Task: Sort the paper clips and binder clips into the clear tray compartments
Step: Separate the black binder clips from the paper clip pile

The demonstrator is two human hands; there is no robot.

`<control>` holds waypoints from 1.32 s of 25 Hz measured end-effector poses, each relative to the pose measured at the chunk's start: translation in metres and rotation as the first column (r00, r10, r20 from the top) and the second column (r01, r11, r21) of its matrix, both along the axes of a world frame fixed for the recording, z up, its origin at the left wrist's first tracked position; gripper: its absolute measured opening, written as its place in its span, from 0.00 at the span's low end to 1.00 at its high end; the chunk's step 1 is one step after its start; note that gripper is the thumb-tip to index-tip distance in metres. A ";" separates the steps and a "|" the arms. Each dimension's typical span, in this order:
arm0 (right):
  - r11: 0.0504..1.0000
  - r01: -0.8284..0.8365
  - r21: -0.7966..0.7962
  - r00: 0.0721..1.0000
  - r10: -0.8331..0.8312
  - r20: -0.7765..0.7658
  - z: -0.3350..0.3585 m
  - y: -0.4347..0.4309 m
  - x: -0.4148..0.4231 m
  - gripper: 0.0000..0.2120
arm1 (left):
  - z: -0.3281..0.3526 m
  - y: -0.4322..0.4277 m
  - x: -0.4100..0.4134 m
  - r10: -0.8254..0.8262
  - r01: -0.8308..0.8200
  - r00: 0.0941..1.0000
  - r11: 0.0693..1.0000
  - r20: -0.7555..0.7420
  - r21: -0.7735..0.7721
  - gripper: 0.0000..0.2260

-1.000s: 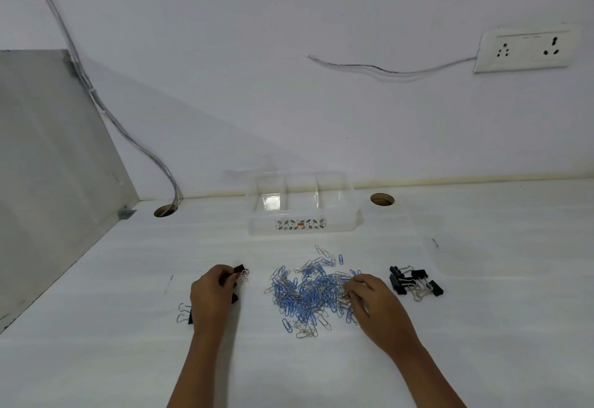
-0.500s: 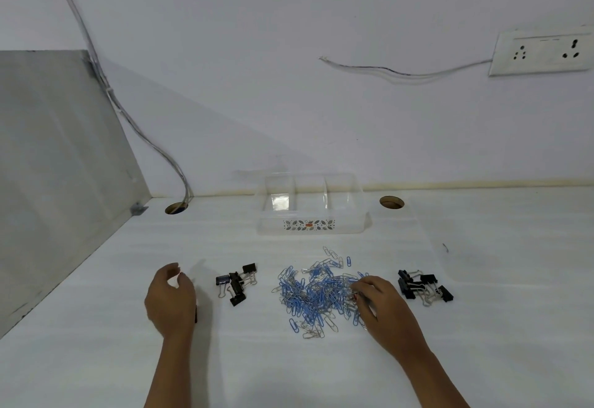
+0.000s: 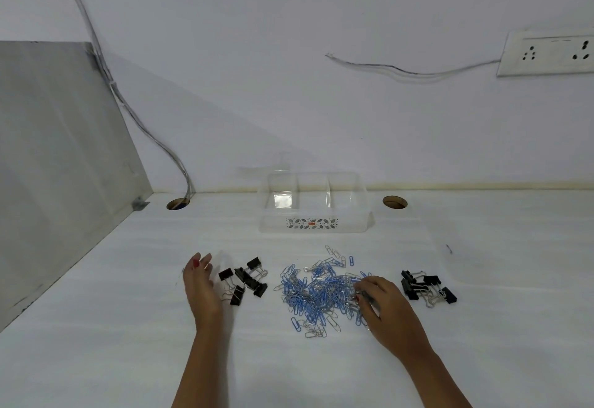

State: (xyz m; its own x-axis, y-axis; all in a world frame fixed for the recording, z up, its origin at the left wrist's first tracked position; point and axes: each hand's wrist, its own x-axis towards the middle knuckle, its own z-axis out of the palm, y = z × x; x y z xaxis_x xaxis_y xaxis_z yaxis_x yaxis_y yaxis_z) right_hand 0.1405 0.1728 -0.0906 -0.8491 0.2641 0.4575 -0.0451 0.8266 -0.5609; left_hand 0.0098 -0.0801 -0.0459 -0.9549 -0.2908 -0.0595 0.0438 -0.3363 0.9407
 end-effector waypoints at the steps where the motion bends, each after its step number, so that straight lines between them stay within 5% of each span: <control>1: 1.000 -0.011 -0.002 1.000 0.011 0.013 0.001 -0.001 -0.001 0.17 | -0.002 -0.003 0.000 0.085 -0.088 0.996 0.992 -0.028 -0.094 0.11; 3: 0.998 -0.055 0.016 0.996 0.054 0.070 0.003 -0.003 -0.004 0.22 | -0.007 0.002 0.007 0.126 -0.169 0.979 0.944 -0.163 -0.283 0.09; 5: 0.992 -0.087 0.088 0.988 0.075 0.133 0.005 -0.007 -0.012 0.27 | -0.007 0.027 0.026 -0.097 -0.063 0.950 0.873 -0.298 -0.484 0.09; 7: 0.981 -0.103 0.167 0.983 0.075 0.166 0.004 -0.011 -0.021 0.30 | -0.018 0.056 0.046 -0.412 -0.048 0.833 0.611 -0.369 -0.790 0.11; 9: 0.978 -0.116 0.175 0.983 0.087 0.164 0.002 -0.012 -0.029 0.30 | -0.039 0.079 0.046 -0.625 -0.230 0.672 0.333 -0.397 -0.914 0.13; 13: 0.998 -0.061 0.026 0.998 0.060 0.038 0.002 -0.010 -0.028 0.26 | -0.043 0.088 0.035 -0.646 -0.030 0.707 0.379 -0.287 -0.925 0.15; 16: 0.999 -0.031 0.015 0.999 0.031 0.024 0.002 -0.013 -0.024 0.27 | -0.033 0.075 0.035 -0.451 0.198 0.878 0.647 -0.160 -0.737 0.18; 18: 0.998 -0.042 0.050 0.998 0.039 0.052 0.002 -0.015 -0.024 0.27 | -0.022 0.059 0.025 -0.313 0.166 0.940 0.762 -0.132 -0.626 0.15; 21: 0.998 -0.045 0.043 0.996 0.041 0.084 0.001 -0.015 -0.023 0.31 | -0.022 0.030 0.004 -0.194 0.093 0.976 0.793 -0.104 -0.602 0.13; 24: 1.000 -0.020 0.018 0.998 0.019 0.062 0.003 -0.016 -0.017 0.31 | -0.028 0.022 -0.004 -0.269 0.067 0.945 0.714 -0.185 -0.697 0.18; 27: 1.000 -0.021 0.002 0.997 0.020 0.072 0.004 -0.021 -0.009 0.31 | -0.039 0.029 0.001 -0.481 0.137 0.868 0.469 -0.122 -0.872 0.18; 30: 1.000 -0.012 -0.008 0.996 0.013 0.087 0.004 -0.020 -0.006 0.38 | -0.044 0.023 0.004 -0.406 0.104 0.913 0.331 -0.043 -0.938 0.23; 33: 1.000 0.009 0.021 0.995 -0.011 0.098 0.003 -0.017 -0.011 0.33 | -0.043 0.021 0.004 -0.247 0.087 0.969 0.266 0.019 -0.960 0.24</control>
State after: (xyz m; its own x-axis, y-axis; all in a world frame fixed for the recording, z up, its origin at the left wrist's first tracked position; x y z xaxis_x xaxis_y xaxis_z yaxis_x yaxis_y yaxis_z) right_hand 0.1298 0.1554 -0.0877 -0.8872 0.2646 0.3780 0.0178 0.8382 -0.5451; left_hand 0.0135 -0.0591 -0.0891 -0.9643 0.1027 0.2441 0.2312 0.7761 0.5867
